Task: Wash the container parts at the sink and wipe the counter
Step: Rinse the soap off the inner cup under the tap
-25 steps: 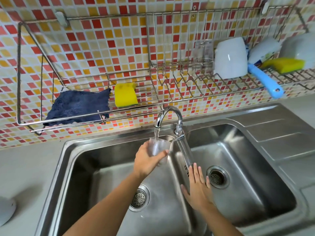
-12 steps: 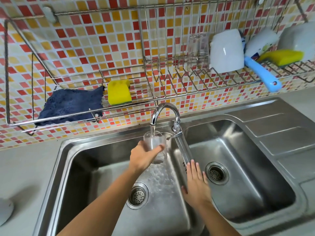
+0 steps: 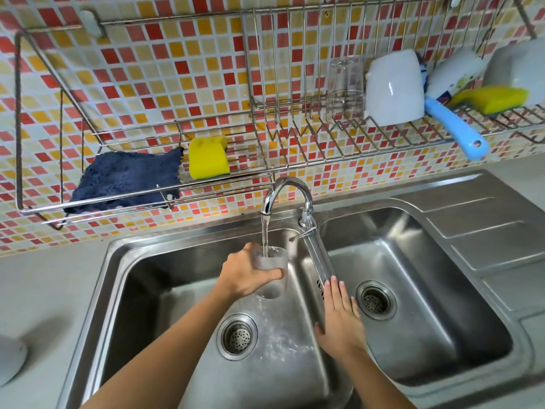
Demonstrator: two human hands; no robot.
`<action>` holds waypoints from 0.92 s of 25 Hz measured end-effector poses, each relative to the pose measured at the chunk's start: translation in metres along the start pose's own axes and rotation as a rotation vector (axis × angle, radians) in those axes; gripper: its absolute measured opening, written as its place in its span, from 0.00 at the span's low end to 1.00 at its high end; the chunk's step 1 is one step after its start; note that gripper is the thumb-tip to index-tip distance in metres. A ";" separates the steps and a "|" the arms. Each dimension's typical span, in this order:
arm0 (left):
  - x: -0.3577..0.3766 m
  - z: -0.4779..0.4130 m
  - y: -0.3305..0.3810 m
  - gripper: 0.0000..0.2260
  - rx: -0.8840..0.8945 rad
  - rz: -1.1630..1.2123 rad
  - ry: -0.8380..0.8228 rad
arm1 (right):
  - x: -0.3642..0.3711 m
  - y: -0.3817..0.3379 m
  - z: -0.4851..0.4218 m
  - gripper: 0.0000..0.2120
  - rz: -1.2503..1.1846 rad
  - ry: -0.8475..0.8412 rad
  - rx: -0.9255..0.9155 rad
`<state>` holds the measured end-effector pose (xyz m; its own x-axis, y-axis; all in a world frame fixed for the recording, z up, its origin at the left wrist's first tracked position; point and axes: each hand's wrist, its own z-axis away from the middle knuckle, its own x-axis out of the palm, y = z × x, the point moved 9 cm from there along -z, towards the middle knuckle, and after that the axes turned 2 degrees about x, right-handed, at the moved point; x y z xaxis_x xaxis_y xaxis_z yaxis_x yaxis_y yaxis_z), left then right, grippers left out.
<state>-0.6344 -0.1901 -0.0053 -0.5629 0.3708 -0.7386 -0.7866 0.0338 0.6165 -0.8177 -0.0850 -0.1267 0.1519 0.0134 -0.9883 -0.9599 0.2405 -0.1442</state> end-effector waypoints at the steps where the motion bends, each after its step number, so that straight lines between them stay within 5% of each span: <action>1: 0.003 0.001 0.004 0.35 0.003 -0.019 -0.032 | -0.001 0.001 0.000 0.49 0.018 0.008 0.008; 7: 0.004 -0.002 -0.011 0.36 -0.055 -0.176 -0.024 | 0.003 0.002 0.001 0.50 -0.008 0.007 -0.001; 13: -0.012 -0.010 0.016 0.34 0.104 0.035 0.065 | 0.004 0.002 0.002 0.49 0.001 -0.002 0.006; 18: -0.008 -0.013 0.026 0.34 0.196 -0.086 0.061 | 0.003 0.006 0.001 0.48 -0.005 -0.001 0.021; 23: -0.010 -0.023 0.004 0.35 0.062 -0.097 0.057 | 0.007 0.007 0.000 0.47 -0.027 0.009 0.029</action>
<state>-0.6382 -0.2153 -0.0015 -0.5001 0.3094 -0.8088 -0.8217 0.1252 0.5560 -0.8234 -0.0831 -0.1350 0.1751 -0.0017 -0.9845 -0.9482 0.2689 -0.1691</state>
